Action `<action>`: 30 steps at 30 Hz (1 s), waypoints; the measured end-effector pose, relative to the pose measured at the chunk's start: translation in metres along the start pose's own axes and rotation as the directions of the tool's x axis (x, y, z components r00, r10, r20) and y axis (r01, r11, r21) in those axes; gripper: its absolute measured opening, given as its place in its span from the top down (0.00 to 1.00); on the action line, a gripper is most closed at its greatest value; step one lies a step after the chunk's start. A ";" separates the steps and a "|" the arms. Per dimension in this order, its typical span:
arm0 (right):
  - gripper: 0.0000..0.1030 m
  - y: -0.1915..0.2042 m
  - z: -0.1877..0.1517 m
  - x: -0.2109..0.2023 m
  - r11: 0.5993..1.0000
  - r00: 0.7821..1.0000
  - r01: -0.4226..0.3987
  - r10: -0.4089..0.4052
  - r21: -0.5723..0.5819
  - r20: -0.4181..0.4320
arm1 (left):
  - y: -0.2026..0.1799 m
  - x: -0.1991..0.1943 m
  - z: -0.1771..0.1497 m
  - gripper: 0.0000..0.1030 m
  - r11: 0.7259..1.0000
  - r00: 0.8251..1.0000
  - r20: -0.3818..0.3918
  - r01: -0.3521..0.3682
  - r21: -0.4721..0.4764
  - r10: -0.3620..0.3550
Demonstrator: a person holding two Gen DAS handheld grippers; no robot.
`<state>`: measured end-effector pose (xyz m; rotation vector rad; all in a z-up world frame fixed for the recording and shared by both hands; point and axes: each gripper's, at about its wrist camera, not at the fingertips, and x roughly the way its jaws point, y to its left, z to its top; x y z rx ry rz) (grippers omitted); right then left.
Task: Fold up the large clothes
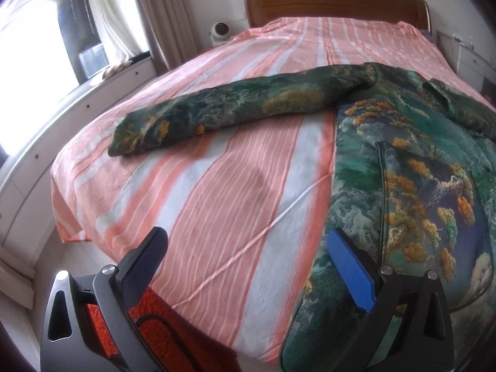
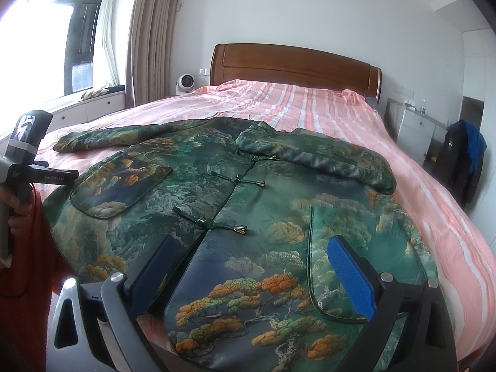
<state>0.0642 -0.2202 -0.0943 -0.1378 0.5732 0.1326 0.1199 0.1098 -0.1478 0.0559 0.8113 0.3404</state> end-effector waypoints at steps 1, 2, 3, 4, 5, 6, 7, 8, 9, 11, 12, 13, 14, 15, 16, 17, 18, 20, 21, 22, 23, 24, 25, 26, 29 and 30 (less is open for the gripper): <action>0.05 0.000 0.000 0.000 1.000 1.000 0.000 0.000 -0.001 0.000 | 0.000 0.000 0.000 0.01 1.000 1.000 -0.001 0.000 0.001 0.000; 0.05 0.000 0.000 0.000 1.000 1.000 0.000 0.000 -0.001 -0.001 | 0.000 0.000 0.000 0.01 1.000 1.000 -0.001 0.000 0.001 0.000; 0.05 0.000 0.000 0.000 1.000 1.000 0.000 0.000 -0.002 -0.001 | 0.000 0.000 0.000 0.01 1.000 1.000 -0.001 0.001 0.000 -0.001; 0.05 0.000 0.000 0.000 1.000 1.000 -0.001 0.001 -0.003 0.000 | 0.001 0.000 0.001 0.01 1.000 1.000 -0.002 0.004 -0.003 -0.004; 0.05 0.001 0.000 0.000 1.000 1.000 -0.001 0.001 -0.004 0.001 | 0.001 0.000 0.001 0.01 1.000 1.000 -0.004 0.007 -0.009 -0.007; 0.05 0.001 0.000 0.000 1.000 1.000 -0.001 0.001 -0.006 0.003 | 0.002 0.000 0.001 0.01 1.000 1.000 -0.006 0.010 -0.016 -0.011; 0.05 0.001 0.000 -0.001 1.000 1.000 -0.002 0.002 -0.008 0.003 | 0.004 0.001 0.002 0.01 1.000 1.000 -0.009 0.013 -0.025 -0.013; 0.05 0.001 0.000 -0.001 1.000 1.000 -0.004 0.004 -0.009 0.003 | 0.005 0.002 0.002 0.01 0.999 1.000 -0.015 0.014 -0.036 -0.014; 0.05 0.002 0.000 0.000 1.000 1.000 -0.005 0.005 -0.011 0.002 | 0.007 0.003 0.003 0.01 0.999 1.000 -0.020 0.014 -0.042 -0.015; 0.05 0.002 0.000 -0.001 1.000 1.000 -0.009 0.009 -0.012 0.003 | 0.010 0.005 0.005 0.01 0.998 0.999 -0.032 0.019 -0.060 -0.021; 0.05 0.002 0.000 -0.001 1.000 1.000 -0.010 0.010 -0.012 0.004 | 0.013 0.005 0.007 0.01 0.997 0.999 -0.039 0.028 -0.073 -0.031; 0.05 0.003 0.000 -0.002 1.000 1.000 -0.010 0.010 -0.012 0.006 | 0.016 0.005 0.009 0.01 0.996 0.998 -0.045 0.041 -0.085 -0.045; 0.05 0.003 0.000 -0.002 1.000 1.000 -0.009 0.010 -0.012 0.007 | 0.020 0.007 0.014 0.01 0.991 0.994 -0.066 0.075 -0.114 -0.083; 0.05 0.003 0.000 -0.002 1.000 1.000 -0.009 0.009 -0.012 0.008 | 0.025 0.007 0.020 0.01 0.983 0.989 -0.082 0.108 -0.145 -0.121; 0.05 0.003 0.000 -0.002 1.000 1.000 -0.010 0.010 -0.011 0.008 | 0.033 0.008 0.029 0.01 0.966 0.978 -0.091 0.166 -0.199 -0.187; 0.05 0.003 0.000 -0.002 1.000 1.000 -0.010 0.010 -0.010 0.007 | 0.041 0.009 0.038 0.01 0.943 0.965 -0.088 0.219 -0.249 -0.247; 0.05 0.003 -0.001 -0.002 1.000 1.000 -0.011 0.011 -0.010 0.004 | 0.048 0.012 0.048 0.01 0.919 0.951 -0.080 0.265 -0.292 -0.300; 0.05 0.003 -0.001 0.000 1.000 1.000 -0.014 0.014 -0.010 -0.002 | 0.060 0.025 0.065 0.01 0.869 0.919 -0.082 0.333 -0.365 -0.387; 0.05 0.003 0.000 0.000 1.000 1.000 -0.015 0.015 -0.011 -0.001 | 0.065 0.033 0.071 0.01 0.845 0.901 -0.089 0.359 -0.397 -0.425; 0.05 0.004 0.000 0.000 1.000 1.000 -0.016 0.016 -0.013 0.001 | 0.073 0.048 0.076 0.01 0.812 0.882 -0.095 0.376 -0.446 -0.461; 0.05 0.004 0.000 -0.001 1.000 1.000 -0.018 0.018 -0.015 0.003 | 0.081 0.061 0.078 0.01 0.788 0.876 -0.096 0.372 -0.490 -0.473; 0.05 0.005 0.000 -0.001 1.000 1.000 -0.019 0.019 -0.016 0.003 | 0.089 0.074 0.078 0.01 0.770 0.878 -0.096 0.354 -0.531 -0.470; 0.05 0.005 0.000 -0.001 1.000 1.000 -0.020 0.020 -0.017 0.003 | 0.096 0.086 0.078 0.01 0.755 0.883 -0.098 0.330 -0.567 -0.459; 0.05 0.005 -0.001 -0.001 1.000 1.000 -0.020 0.020 -0.017 0.002 | 0.104 0.099 0.078 0.01 0.735 0.887 -0.097 0.308 -0.604 -0.452; 0.05 0.005 -0.001 -0.001 1.000 1.000 -0.022 0.022 -0.013 -0.001 | 0.125 0.127 0.081 0.01 0.669 0.892 -0.077 0.275 -0.691 -0.446; 0.05 0.005 -0.002 0.000 1.000 1.000 -0.023 0.023 -0.014 -0.003 | 0.133 0.135 0.083 0.01 0.645 0.896 -0.063 0.266 -0.716 -0.439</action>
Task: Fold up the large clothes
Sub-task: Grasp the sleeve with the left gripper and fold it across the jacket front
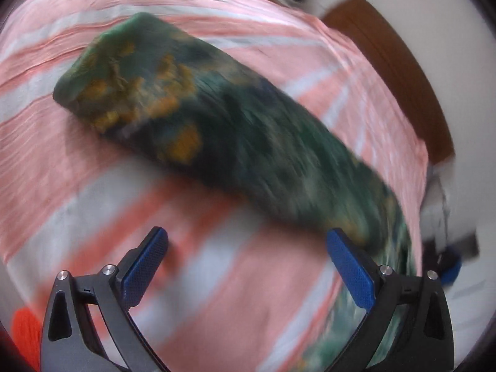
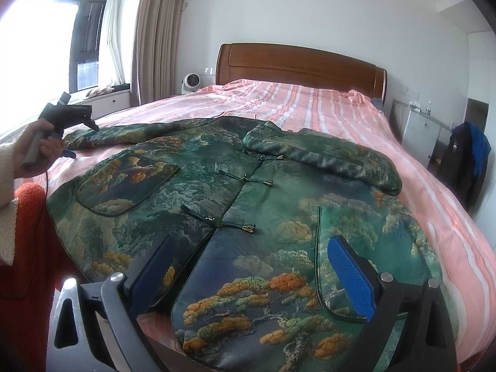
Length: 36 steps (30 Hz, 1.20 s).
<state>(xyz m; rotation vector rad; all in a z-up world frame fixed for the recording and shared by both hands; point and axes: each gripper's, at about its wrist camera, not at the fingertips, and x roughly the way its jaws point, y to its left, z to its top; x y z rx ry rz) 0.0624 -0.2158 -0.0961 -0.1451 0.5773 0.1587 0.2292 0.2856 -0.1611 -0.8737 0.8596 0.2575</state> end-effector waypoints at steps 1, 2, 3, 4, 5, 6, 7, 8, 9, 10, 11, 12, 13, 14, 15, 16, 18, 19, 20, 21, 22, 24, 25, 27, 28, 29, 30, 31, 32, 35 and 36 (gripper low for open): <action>0.05 0.000 0.000 0.001 1.000 1.000 -0.003 0.003 -0.002 -0.004 | 0.005 0.003 0.010 0.01 0.999 1.000 0.020 -0.001 -0.035 0.002; 0.05 0.001 -0.001 0.002 1.000 1.000 -0.004 0.004 -0.003 -0.007 | 0.008 0.005 0.016 0.01 0.998 0.999 0.034 -0.011 -0.056 0.013; 0.05 0.001 -0.001 0.003 1.000 1.000 -0.007 0.006 -0.004 -0.011 | 0.012 0.008 0.024 0.01 0.995 0.998 0.055 -0.030 -0.095 0.036; 0.05 0.002 -0.001 0.004 1.000 1.000 -0.009 0.009 -0.005 -0.014 | 0.016 0.009 0.030 0.02 0.991 0.996 0.079 -0.040 -0.130 0.051; 0.05 0.003 -0.001 0.006 1.000 1.000 -0.012 0.012 -0.007 -0.018 | 0.017 0.010 0.035 0.04 0.988 0.993 0.101 -0.048 -0.150 0.063; 0.05 0.003 -0.001 0.006 1.000 1.000 -0.014 0.014 -0.008 -0.019 | 0.016 0.010 0.039 0.12 0.985 0.990 0.116 -0.063 -0.158 0.082; 0.05 0.004 -0.001 0.007 1.000 1.000 -0.017 0.016 -0.011 -0.022 | 0.013 0.010 0.043 0.20 0.984 0.985 0.133 -0.091 -0.155 0.112; 0.05 0.005 -0.001 0.008 1.000 1.000 -0.018 0.018 -0.012 -0.023 | 0.008 0.011 0.047 0.40 0.984 0.980 0.141 -0.120 -0.135 0.139; 0.05 0.005 -0.002 0.008 1.000 0.999 -0.022 0.021 -0.014 -0.025 | 0.003 0.013 0.051 0.67 0.983 0.976 0.145 -0.148 -0.107 0.162; 0.05 0.005 -0.002 0.008 1.000 0.999 -0.024 0.024 -0.014 -0.026 | -0.009 0.014 0.053 0.79 0.981 0.970 0.151 -0.187 -0.047 0.192; 0.05 0.005 -0.002 0.009 1.000 0.999 -0.028 0.027 -0.012 -0.027 | -0.022 0.012 0.055 0.84 0.976 0.964 0.161 -0.218 0.016 0.212; 0.05 0.004 -0.002 0.009 0.999 0.999 -0.030 0.030 -0.009 -0.027 | -0.035 0.006 0.054 0.87 0.968 0.956 0.185 -0.243 0.062 0.228; 0.05 0.003 -0.002 0.009 0.999 0.999 -0.035 0.035 -0.003 -0.026 | -0.051 -0.001 0.056 0.88 0.959 0.949 0.216 -0.258 0.113 0.230; 0.05 0.002 -0.002 0.010 0.999 0.999 -0.038 0.038 0.002 -0.024 | -0.081 -0.014 0.053 0.89 0.944 0.942 0.263 -0.264 0.196 0.209; 0.05 0.000 -0.002 0.010 0.999 0.999 -0.043 0.044 0.012 -0.022 | -0.103 -0.023 0.050 0.89 0.929 0.937 0.295 -0.266 0.257 0.187; 0.05 -0.001 -0.002 0.010 0.999 0.999 -0.048 0.049 0.019 -0.021 | -0.128 -0.035 0.044 0.89 0.907 0.930 0.331 -0.269 0.325 0.157; 0.05 -0.005 -0.001 0.011 0.998 0.998 -0.059 0.060 0.036 -0.020 | -0.202 -0.061 0.018 0.89 0.829 0.917 0.396 -0.255 0.497 0.044; 0.05 -0.007 -0.001 0.011 0.997 0.998 -0.065 0.066 0.046 -0.020 | -0.232 -0.070 0.005 0.89 0.792 0.914 0.405 -0.240 0.561 -0.009; 0.05 -0.009 -0.001 0.011 0.996 0.997 -0.068 0.070 0.053 -0.019 | -0.254 -0.076 -0.006 0.89 0.762 0.912 0.407 -0.228 0.606 -0.050; 0.05 -0.011 -0.001 0.011 0.996 0.997 -0.071 0.072 0.062 -0.017 | -0.285 -0.083 -0.026 0.89 0.715 0.909 0.402 -0.210 0.667 -0.108; 0.05 -0.013 -0.001 0.010 0.995 0.997 -0.072 0.073 0.070 -0.013 | -0.308 -0.088 -0.043 0.89 0.675 0.908 0.390 -0.194 0.712 -0.151; 0.05 -0.020 -0.001 0.005 0.993 0.998 -0.069 0.069 0.098 0.003 | -0.355 -0.087 -0.089 0.89 0.575 0.911 0.339 -0.151 0.804 -0.235; 0.05 -0.023 0.000 0.004 0.992 0.998 -0.067 0.067 0.107 0.009 | -0.375 -0.082 -0.115 0.89 0.522 0.914 0.305 -0.129 0.843 -0.267; 0.05 -0.031 0.000 -0.001 0.989 0.998 -0.056 0.053 0.135 0.027 | -0.398 -0.066 -0.157 0.88 0.437 0.923 0.255 -0.110 0.893 -0.289; 0.05 -0.036 0.000 -0.004 0.987 0.998 -0.050 0.046 0.151 0.035 | -0.408 -0.053 -0.177 0.88 0.400 0.930 0.234 -0.106 0.910 -0.285; 0.05 -0.039 0.000 -0.005 0.986 0.998 -0.047 0.041 0.162 0.038 | -0.414 -0.033 -0.201 0.84 0.359 0.943 0.201 -0.097 0.928 -0.265; 0.05 -0.044 -0.001 -0.007 0.983 0.998 -0.043 0.036 0.180 0.042 | -0.416 -0.014 -0.220 0.73 0.326 0.957 0.169 -0.086 0.941 -0.236; 0.05 -0.048 -0.001 -0.008 0.980 0.998 -0.042 0.034 0.195 0.043 | -0.416 0.013 -0.243 0.61 0.280 0.976 0.123 -0.069 0.958 -0.182; 0.05 -0.053 -0.002 -0.008 0.975 0.998 -0.041 0.033 0.217 0.044 | -0.412 0.035 -0.263 0.34 0.237 0.989 0.089 -0.058 0.970 -0.121; 0.05 -0.066 -0.005 -0.009 0.963 0.999 -0.041 0.031 0.265 0.043 | -0.387 0.082 -0.311 0.23 0.094 0.996 0.086 -0.088 0.992 0.030; 0.05 -0.070 -0.005 -0.010 0.959 0.999 -0.040 0.029 0.282 0.044 | -0.378 0.084 -0.323 0.23 0.052 0.994 0.094 -0.096 0.994 0.050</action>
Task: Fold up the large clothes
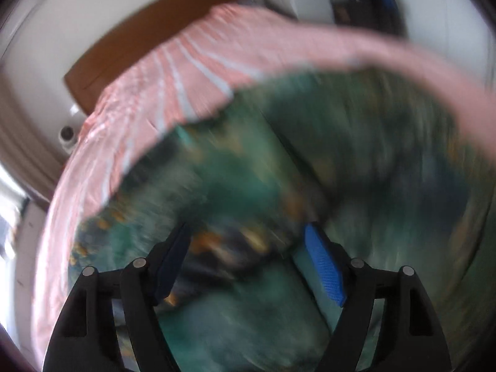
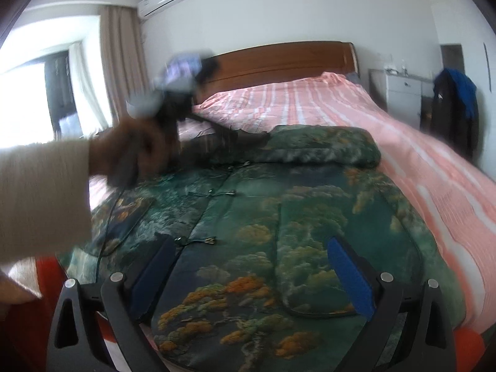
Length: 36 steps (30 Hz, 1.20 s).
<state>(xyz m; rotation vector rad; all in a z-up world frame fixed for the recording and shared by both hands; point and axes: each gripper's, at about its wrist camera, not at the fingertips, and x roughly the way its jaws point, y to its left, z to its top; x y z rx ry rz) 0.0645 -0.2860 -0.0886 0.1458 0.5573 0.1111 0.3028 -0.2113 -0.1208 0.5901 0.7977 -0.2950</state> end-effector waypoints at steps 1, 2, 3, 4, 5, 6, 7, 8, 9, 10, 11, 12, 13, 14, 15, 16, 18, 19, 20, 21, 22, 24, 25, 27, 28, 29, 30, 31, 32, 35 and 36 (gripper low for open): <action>0.05 -0.003 0.001 -0.001 1.000 1.000 0.001 -0.001 0.013 0.003 | -0.010 -0.002 -0.012 0.23 0.999 1.000 -0.004 -0.004 0.050 0.005; 0.05 -0.007 0.001 -0.002 1.000 1.000 0.001 -0.001 0.026 0.006 | -0.013 -0.008 -0.021 0.23 0.997 1.000 0.004 -0.005 0.080 0.005; 0.05 -0.010 0.001 -0.003 0.999 1.000 0.000 -0.001 0.035 0.008 | -0.013 -0.019 -0.032 0.22 0.994 1.000 0.016 -0.001 0.109 -0.001; 0.05 -0.012 0.001 -0.003 0.999 1.000 0.000 -0.001 0.043 0.010 | -0.013 -0.025 -0.034 0.21 0.993 1.000 0.021 0.008 0.119 -0.010; 0.05 -0.014 0.001 -0.003 0.999 1.000 0.000 -0.001 0.051 0.011 | -0.003 -0.038 -0.042 0.19 0.992 0.999 0.025 0.031 0.121 -0.034; 0.05 -0.016 0.002 -0.003 0.998 1.000 -0.002 0.001 0.057 0.010 | 0.003 -0.045 -0.046 0.16 0.993 0.999 0.029 0.043 0.112 -0.046; 0.05 -0.017 0.002 -0.002 0.998 1.000 -0.005 0.005 0.061 0.008 | 0.018 -0.057 -0.053 0.14 0.995 0.998 0.036 0.050 0.088 -0.053; 0.05 -0.017 0.002 -0.001 0.998 1.000 -0.010 0.010 0.062 0.006 | 0.032 -0.063 -0.055 0.10 0.997 0.998 0.040 0.051 0.059 -0.054; 0.05 -0.017 0.002 0.000 0.998 1.000 -0.015 0.015 0.063 0.003 | 0.048 -0.065 -0.054 0.08 0.999 0.998 0.042 0.047 0.021 -0.048; 0.05 -0.016 0.002 0.001 0.998 1.000 -0.020 0.020 0.061 -0.001 | 0.069 -0.065 -0.055 0.08 0.999 0.999 0.038 0.038 -0.024 -0.037; 0.05 -0.015 0.002 0.002 0.998 1.000 -0.023 0.023 0.055 -0.006 | 0.086 -0.063 -0.059 0.07 0.997 0.999 0.026 0.027 -0.072 -0.025; 0.05 -0.014 0.001 0.003 0.998 1.000 -0.024 0.025 0.051 -0.008 | 0.096 -0.066 -0.064 0.07 0.993 1.000 0.012 0.011 -0.113 -0.010; 0.05 -0.013 0.001 0.003 0.999 1.000 -0.024 0.025 0.044 -0.010 | 0.119 -0.059 -0.069 0.07 0.983 1.000 -0.013 -0.022 -0.183 0.020; 0.05 -0.012 0.001 0.003 0.999 1.000 -0.024 0.024 0.039 -0.011 | 0.138 -0.052 -0.075 0.07 0.968 0.999 -0.035 -0.041 -0.249 0.033; 0.05 -0.011 0.001 0.004 0.999 1.000 -0.022 0.023 0.036 -0.013 | 0.156 -0.045 -0.080 0.07 0.951 0.998 -0.052 -0.042 -0.306 0.027; 0.05 -0.010 0.000 0.005 0.999 1.000 -0.019 0.020 0.033 -0.017 | 0.171 -0.037 -0.086 0.07 0.933 0.998 -0.069 -0.029 -0.359 0.004; 0.05 -0.009 -0.001 0.006 0.999 1.000 -0.015 0.016 0.030 -0.023 | 0.191 -0.004 -0.099 0.07 0.920 0.983 -0.155 0.029 -0.391 -0.097; 0.05 -0.009 -0.002 0.006 1.000 1.000 -0.010 0.011 0.027 -0.026 | 0.192 0.014 -0.104 0.07 0.934 0.971 -0.216 0.015 -0.356 -0.098; 0.05 -0.007 -0.002 0.007 1.000 1.000 -0.007 0.008 0.023 -0.027 | 0.192 0.026 -0.103 0.07 0.949 0.968 -0.248 -0.044 -0.313 -0.036; 0.05 -0.006 -0.002 0.007 1.000 1.000 -0.004 0.005 0.017 -0.029 | 0.191 0.034 -0.103 0.06 0.954 0.966 -0.259 -0.092 -0.286 0.016; 0.05 -0.004 -0.003 0.008 1.000 0.999 -0.001 0.002 0.011 -0.032 | 0.192 0.040 -0.100 0.06 0.952 0.963 -0.263 -0.127 -0.278 0.052; 0.05 0.000 -0.004 0.010 1.000 0.999 0.002 -0.002 -0.004 -0.041 | 0.195 0.044 -0.092 0.05 0.927 0.965 -0.252 -0.163 -0.338 0.078; 0.05 0.002 -0.004 0.011 1.000 0.999 0.004 -0.004 -0.012 -0.044 | 0.195 0.041 -0.094 0.05 0.916 0.968 -0.243 -0.159 -0.367 0.070; 0.05 0.004 -0.004 0.011 1.000 0.999 0.005 -0.006 -0.024 -0.043 | 0.188 0.032 -0.098 0.05 0.911 0.974 -0.220 -0.139 -0.387 0.055; 0.05 0.005 -0.004 0.010 1.000 0.999 0.006 -0.007 -0.030 -0.040 | 0.184 0.024 -0.108 0.05 0.916 0.977 -0.207 -0.129 -0.381 0.051; 0.05 0.005 -0.004 0.009 0.999 0.999 0.005 -0.007 -0.033 -0.037 | 0.179 0.011 -0.116 0.05 0.925 0.982 -0.185 -0.109 -0.364 0.042; 0.05 0.004 -0.004 0.008 0.999 0.999 0.004 -0.005 -0.034 -0.032 | 0.177 -0.001 -0.123 0.05 0.930 0.985 -0.169 -0.099 -0.354 0.041; 0.05 0.004 -0.004 0.007 0.999 1.000 0.003 -0.004 -0.032 -0.031 | 0.174 -0.018 -0.133 0.05 0.933 0.989 -0.144 -0.091 -0.347 0.042; 0.05 0.003 -0.004 0.008 1.000 0.999 -0.001 0.000 -0.028 -0.034 | 0.173 -0.027 -0.136 0.05 0.933 0.991 -0.127 -0.087 -0.349 0.045; 0.05 0.002 -0.004 0.014 1.000 0.997 -0.024 0.023 -0.014 -0.069 | 0.182 -0.071 -0.170 0.03 0.918 0.992 -0.089 -0.113 -0.381 0.085; 0.05 0.003 -0.004 0.016 0.999 0.996 -0.031 0.030 -0.011 -0.083 | 0.187 -0.084 -0.185 0.01 0.906 0.989 -0.093 -0.142 -0.400 0.113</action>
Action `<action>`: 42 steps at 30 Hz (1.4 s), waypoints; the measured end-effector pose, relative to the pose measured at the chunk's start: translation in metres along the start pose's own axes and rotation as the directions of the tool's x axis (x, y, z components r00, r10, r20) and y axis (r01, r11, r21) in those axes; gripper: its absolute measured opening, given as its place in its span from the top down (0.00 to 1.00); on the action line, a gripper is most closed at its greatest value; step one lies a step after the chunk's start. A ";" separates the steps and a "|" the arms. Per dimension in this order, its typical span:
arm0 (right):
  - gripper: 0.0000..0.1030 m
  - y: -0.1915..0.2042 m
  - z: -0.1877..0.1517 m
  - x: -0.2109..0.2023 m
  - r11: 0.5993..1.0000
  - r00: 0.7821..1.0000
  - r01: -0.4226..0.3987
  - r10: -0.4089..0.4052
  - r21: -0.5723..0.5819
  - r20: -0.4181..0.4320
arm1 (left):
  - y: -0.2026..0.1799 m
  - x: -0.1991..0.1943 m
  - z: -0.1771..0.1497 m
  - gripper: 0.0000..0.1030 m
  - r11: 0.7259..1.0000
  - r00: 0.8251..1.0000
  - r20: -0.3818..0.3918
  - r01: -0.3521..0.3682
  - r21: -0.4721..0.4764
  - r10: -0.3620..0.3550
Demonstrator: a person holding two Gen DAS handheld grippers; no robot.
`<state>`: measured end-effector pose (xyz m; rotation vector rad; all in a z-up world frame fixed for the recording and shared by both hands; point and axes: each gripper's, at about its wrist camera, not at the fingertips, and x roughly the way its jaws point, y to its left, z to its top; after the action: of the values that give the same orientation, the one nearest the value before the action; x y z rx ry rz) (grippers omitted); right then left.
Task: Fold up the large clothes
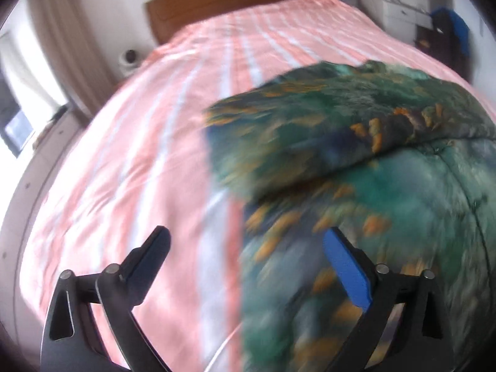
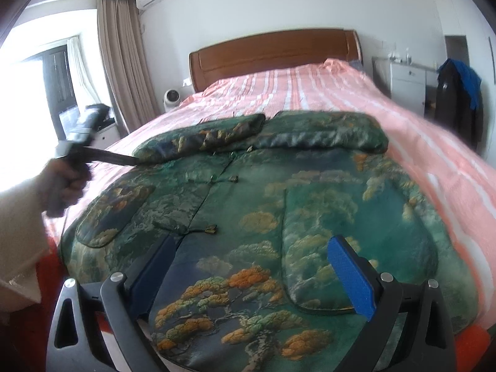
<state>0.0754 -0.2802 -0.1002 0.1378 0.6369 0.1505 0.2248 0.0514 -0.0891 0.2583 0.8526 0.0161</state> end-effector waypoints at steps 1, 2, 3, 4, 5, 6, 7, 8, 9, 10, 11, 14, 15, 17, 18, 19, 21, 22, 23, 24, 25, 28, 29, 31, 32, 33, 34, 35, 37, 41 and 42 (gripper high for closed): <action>0.05 0.002 0.000 0.002 1.000 1.000 -0.013 0.013 0.001 -0.018 | 0.012 -0.006 -0.012 0.01 0.999 0.999 0.006 -0.033 -0.027 0.033; 0.05 0.004 0.001 0.003 1.000 0.999 -0.025 0.025 0.003 -0.029 | 0.023 -0.004 -0.023 0.01 0.997 0.998 0.005 -0.062 -0.053 0.063; 0.05 0.007 0.003 0.005 0.999 0.998 -0.048 0.048 0.009 -0.045 | 0.030 -0.004 -0.032 0.01 0.994 0.996 0.001 -0.086 -0.073 0.086; 0.05 0.010 0.007 0.006 0.997 0.996 -0.072 0.073 0.017 -0.056 | 0.040 0.000 -0.042 0.01 0.988 0.993 -0.010 -0.115 -0.105 0.115; 0.05 0.013 0.012 0.007 0.996 0.994 -0.090 0.091 0.024 -0.064 | 0.048 0.008 -0.050 0.01 0.981 0.991 -0.025 -0.135 -0.137 0.133; 0.05 0.015 0.017 0.008 0.994 0.992 -0.107 0.109 0.030 -0.069 | 0.055 0.016 -0.058 0.01 0.974 0.988 -0.039 -0.152 -0.170 0.147; 0.05 0.017 0.028 0.012 0.991 0.988 -0.129 0.132 0.042 -0.076 | 0.061 0.026 -0.063 0.01 0.965 0.986 -0.043 -0.169 -0.199 0.163; 0.05 0.019 0.035 0.015 0.988 0.986 -0.143 0.147 0.050 -0.082 | 0.067 0.028 -0.071 0.01 0.958 0.982 -0.041 -0.187 -0.219 0.182; 0.05 0.019 0.049 0.022 0.984 0.981 -0.165 0.171 0.068 -0.095 | 0.071 0.034 -0.079 0.01 0.945 0.975 -0.037 -0.222 -0.240 0.220; 0.05 0.017 0.068 0.033 0.977 0.974 -0.188 0.199 0.103 -0.109 | 0.072 0.041 -0.085 0.01 0.937 0.969 -0.036 -0.246 -0.246 0.245; 0.05 0.016 0.079 0.040 0.972 0.971 -0.197 0.211 0.129 -0.113 | 0.074 0.048 -0.087 0.01 0.933 0.966 -0.047 -0.258 -0.250 0.254; 0.05 -0.002 0.129 0.086 0.943 0.961 -0.214 0.251 0.256 -0.120 | 0.087 0.053 -0.083 0.01 0.932 0.979 -0.047 -0.203 -0.300 0.198; 0.06 -0.009 0.142 0.104 0.934 0.959 -0.206 0.252 0.291 -0.131 | 0.090 0.056 -0.083 0.01 0.929 0.980 -0.051 -0.201 -0.310 0.194; 0.12 -0.021 0.163 0.143 0.918 0.957 -0.179 0.245 0.354 -0.153 | 0.096 0.063 -0.087 0.01 0.923 0.983 -0.082 -0.184 -0.338 0.166; 0.19 -0.028 0.171 0.168 0.901 0.948 -0.173 0.262 0.398 -0.181 | 0.099 0.066 -0.088 0.00 0.919 0.985 -0.086 -0.171 -0.356 0.150; 0.30 -0.033 0.175 0.190 0.878 0.934 -0.166 0.286 0.449 -0.213 | 0.104 0.069 -0.087 0.00 0.913 0.987 -0.089 -0.158 -0.377 0.135; 0.36 -0.045 0.172 0.232 0.801 0.914 -0.118 0.319 0.587 -0.252 | 0.106 0.071 -0.088 0.00 0.907 0.988 -0.091 -0.150 -0.394 0.124; 0.36 -0.045 0.171 0.240 0.793 0.917 -0.097 0.306 0.601 -0.256 | 0.107 0.072 -0.088 0.00 0.904 0.989 -0.092 -0.146 -0.401 0.118; 0.40 -0.044 0.170 0.250 0.798 0.920 -0.069 0.283 0.599 -0.270 | 0.106 0.073 -0.087 0.00 0.904 0.989 -0.092 -0.145 -0.403 0.117; 0.46 -0.040 0.169 0.260 0.810 0.917 -0.046 0.266 0.584 -0.297 | 0.106 0.072 -0.087 0.00 0.904 0.989 -0.092 -0.147 -0.401 0.120; 0.76 -0.034 0.169 0.265 0.824 0.916 -0.037 0.254 0.565 -0.311 | 0.105 0.072 -0.087 0.00 0.906 0.988 -0.091 -0.152 -0.396 0.126; 0.84 -0.018 0.178 0.250 0.886 0.948 -0.021 0.165 0.464 -0.271 | 0.100 0.069 -0.088 0.00 0.909 0.987 -0.088 -0.160 -0.384 0.136; 0.84 -0.013 0.179 0.243 0.904 0.959 -0.009 0.129 0.428 -0.251 | 0.100 0.070 -0.087 0.00 0.910 0.987 -0.088 -0.161 -0.382 0.138; 0.84 -0.009 0.171 0.248 0.922 0.955 0.064 0.054 0.382 -0.292 | 0.099 0.073 -0.085 0.00 0.910 0.986 -0.091 -0.167 -0.379 0.143; 0.84 -0.009 0.165 0.257 0.927 0.943 0.093 0.035 0.362 -0.331 | 0.098 0.075 -0.084 0.00 0.911 0.985 -0.092 -0.171 -0.376 0.147; 0.83 -0.010 0.159 0.263 0.931 0.936 0.109 0.023 0.350 -0.351 | 0.097 0.074 -0.084 0.00 0.911 0.984 -0.091 -0.175 -0.373 0.151; 0.79 -0.009 0.156 0.265 0.932 0.938 0.106 0.021 0.346 -0.345 | 0.097 0.074 -0.084 0.00 0.912 0.984 -0.089 -0.175 -0.372 0.152; 0.77 -0.009 0.156 0.264 0.933 0.943 0.093 0.029 0.348 -0.330 | 0.097 0.074 -0.084 0.00 0.912 0.984 -0.088 -0.174 -0.372 0.152; 0.61 -0.008 0.155 0.258 0.932 0.951 0.064 0.052 0.356 -0.305 | 0.097 0.075 -0.085 0.00 0.911 0.985 -0.087 -0.170 -0.377 0.148; 0.39 -0.006 0.149 0.223 0.942 0.968 0.030 0.055 0.333 -0.244 | 0.096 0.077 -0.085 0.00 0.909 0.984 -0.088 -0.174 -0.379 0.152; 0.39 -0.005 0.146 0.209 0.952 0.974 0.019 0.052 0.306 -0.223 | 0.096 0.077 -0.085 0.00 0.909 0.984 -0.089 -0.174 -0.380 0.152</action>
<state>0.3297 -0.2594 -0.1065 0.4314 0.8878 0.0825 0.2207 0.1719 -0.1775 -0.0445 0.8641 0.3478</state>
